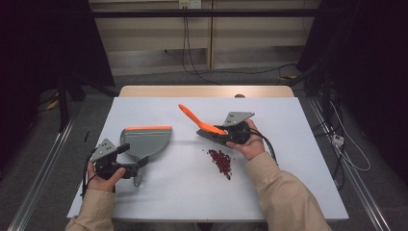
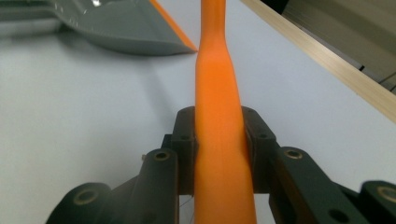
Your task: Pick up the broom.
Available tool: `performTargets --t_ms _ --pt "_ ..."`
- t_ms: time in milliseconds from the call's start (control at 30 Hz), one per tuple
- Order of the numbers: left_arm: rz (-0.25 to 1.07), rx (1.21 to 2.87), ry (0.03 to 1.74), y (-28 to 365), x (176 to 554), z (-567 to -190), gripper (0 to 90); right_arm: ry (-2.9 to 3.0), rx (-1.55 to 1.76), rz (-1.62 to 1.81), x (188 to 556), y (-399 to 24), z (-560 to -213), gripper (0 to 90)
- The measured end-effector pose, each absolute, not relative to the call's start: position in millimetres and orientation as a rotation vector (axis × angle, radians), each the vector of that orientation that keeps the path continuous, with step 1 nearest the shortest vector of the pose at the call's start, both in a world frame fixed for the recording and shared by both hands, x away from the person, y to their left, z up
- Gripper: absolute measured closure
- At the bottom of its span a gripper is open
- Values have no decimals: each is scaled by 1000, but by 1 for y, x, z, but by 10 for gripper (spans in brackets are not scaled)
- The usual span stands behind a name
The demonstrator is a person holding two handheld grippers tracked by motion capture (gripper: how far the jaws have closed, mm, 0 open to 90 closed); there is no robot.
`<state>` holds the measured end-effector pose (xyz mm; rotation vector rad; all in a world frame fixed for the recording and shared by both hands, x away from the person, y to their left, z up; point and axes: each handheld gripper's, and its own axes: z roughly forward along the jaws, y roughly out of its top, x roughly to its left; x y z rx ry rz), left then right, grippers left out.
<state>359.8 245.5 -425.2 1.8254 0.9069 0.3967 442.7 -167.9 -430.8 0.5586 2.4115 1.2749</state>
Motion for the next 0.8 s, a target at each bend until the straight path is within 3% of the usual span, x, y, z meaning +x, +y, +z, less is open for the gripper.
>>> performTargets --t_ms 333,800 --pt "394 1811 916 246 359 -425 63 2537 309 1210 431 -163 -433 715" --pt "397 1820 913 245 359 -425 63 2574 267 1216 408 -170 -428 714"
